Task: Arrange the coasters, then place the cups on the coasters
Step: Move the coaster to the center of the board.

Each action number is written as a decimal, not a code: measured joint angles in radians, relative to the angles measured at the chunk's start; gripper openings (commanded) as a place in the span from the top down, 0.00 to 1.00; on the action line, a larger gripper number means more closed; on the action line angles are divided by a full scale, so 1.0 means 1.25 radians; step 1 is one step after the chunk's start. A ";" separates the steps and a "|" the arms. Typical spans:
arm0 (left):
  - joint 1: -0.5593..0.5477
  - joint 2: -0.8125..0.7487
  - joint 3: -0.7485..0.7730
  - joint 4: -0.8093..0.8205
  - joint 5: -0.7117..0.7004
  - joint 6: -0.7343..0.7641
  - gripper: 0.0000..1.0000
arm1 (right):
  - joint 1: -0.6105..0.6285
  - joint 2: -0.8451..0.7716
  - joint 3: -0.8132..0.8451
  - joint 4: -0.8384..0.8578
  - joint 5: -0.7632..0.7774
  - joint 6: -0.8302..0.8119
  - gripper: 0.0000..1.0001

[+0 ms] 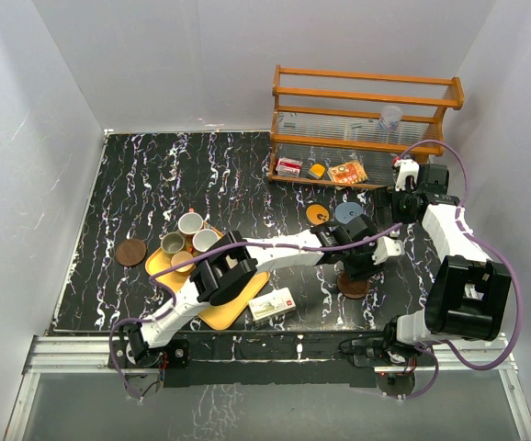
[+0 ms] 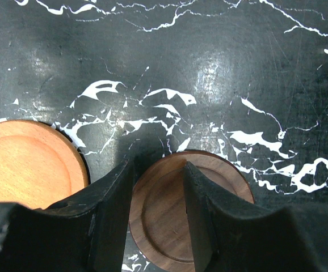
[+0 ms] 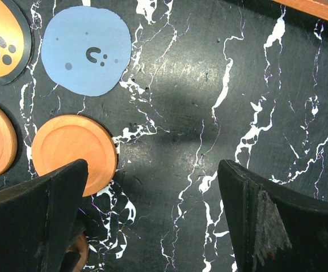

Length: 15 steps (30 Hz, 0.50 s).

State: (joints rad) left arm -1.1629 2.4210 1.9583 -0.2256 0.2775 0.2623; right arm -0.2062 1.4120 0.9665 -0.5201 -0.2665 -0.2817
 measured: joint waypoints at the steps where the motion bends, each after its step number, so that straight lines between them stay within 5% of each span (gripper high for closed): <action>1: 0.000 0.001 0.002 -0.002 0.000 -0.001 0.62 | 0.000 0.000 0.000 0.000 0.000 0.000 0.02; 15: -0.006 0.037 0.063 -0.011 -0.010 0.024 0.63 | 0.000 0.000 0.000 0.000 0.000 0.000 0.02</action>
State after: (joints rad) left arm -1.1706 2.4672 2.0369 -0.2390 0.2646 0.2928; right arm -0.2062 1.4120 0.9665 -0.5201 -0.2668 -0.2817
